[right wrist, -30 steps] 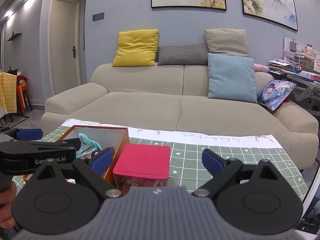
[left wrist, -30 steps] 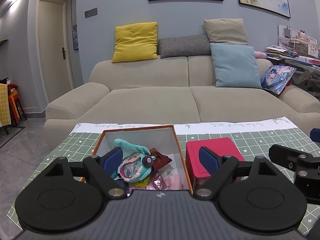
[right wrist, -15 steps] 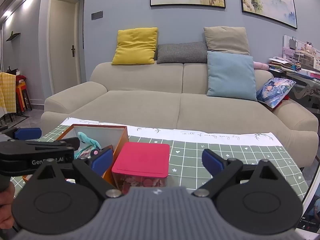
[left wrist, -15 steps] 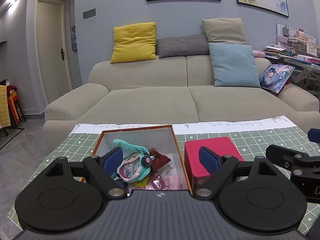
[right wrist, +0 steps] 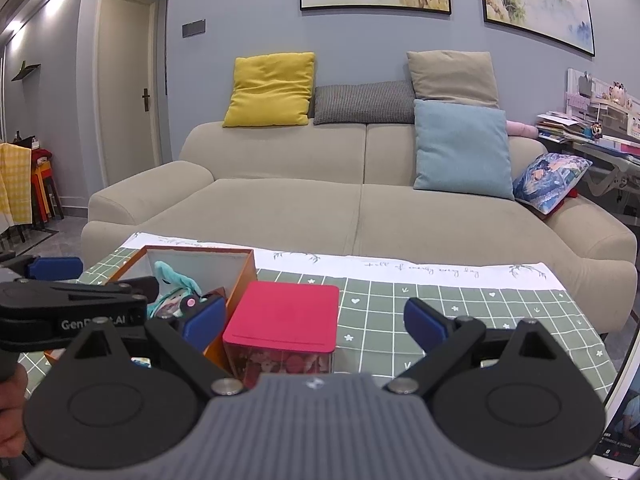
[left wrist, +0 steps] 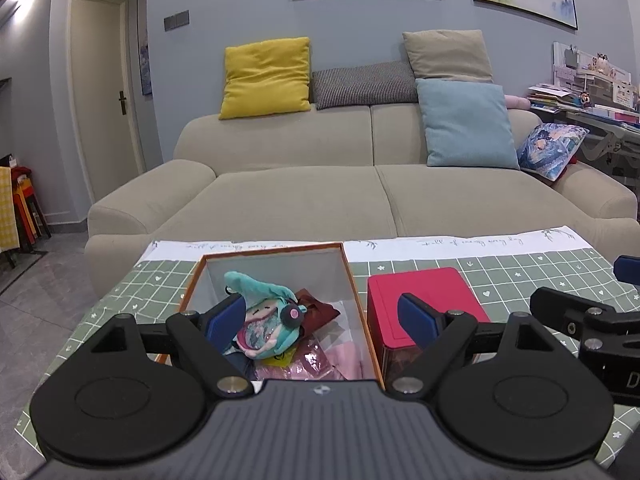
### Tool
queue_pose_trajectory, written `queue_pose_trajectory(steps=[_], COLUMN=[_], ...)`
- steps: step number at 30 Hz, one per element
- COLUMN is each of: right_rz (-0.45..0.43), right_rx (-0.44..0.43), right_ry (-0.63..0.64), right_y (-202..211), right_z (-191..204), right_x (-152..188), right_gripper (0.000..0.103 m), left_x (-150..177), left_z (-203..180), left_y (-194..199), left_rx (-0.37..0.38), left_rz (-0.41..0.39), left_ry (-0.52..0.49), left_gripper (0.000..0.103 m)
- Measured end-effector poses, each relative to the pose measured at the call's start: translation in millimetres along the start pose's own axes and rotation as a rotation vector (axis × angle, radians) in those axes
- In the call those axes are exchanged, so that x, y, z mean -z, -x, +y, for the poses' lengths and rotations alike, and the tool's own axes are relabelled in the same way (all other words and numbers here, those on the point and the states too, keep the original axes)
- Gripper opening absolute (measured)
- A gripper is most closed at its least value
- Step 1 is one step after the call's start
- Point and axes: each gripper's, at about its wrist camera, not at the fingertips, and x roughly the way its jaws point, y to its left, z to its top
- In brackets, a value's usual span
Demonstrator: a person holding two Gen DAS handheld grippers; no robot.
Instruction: Organize soft objects
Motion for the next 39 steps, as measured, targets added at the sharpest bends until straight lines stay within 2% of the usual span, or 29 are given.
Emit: queue_pose_trajectory(steps=[39], right_rz=[0.015], right_rx=[0.002], right_ry=[0.011], right_y=[-4.9], right_z=[2.5], right_x=[0.6], right_gripper=[0.094], left_x=[2.1], left_z=[-2.0], left_y=[0.6], left_rx=[0.043], left_rz=[0.007], left_ry=[-0.032], left_gripper=[0.101])
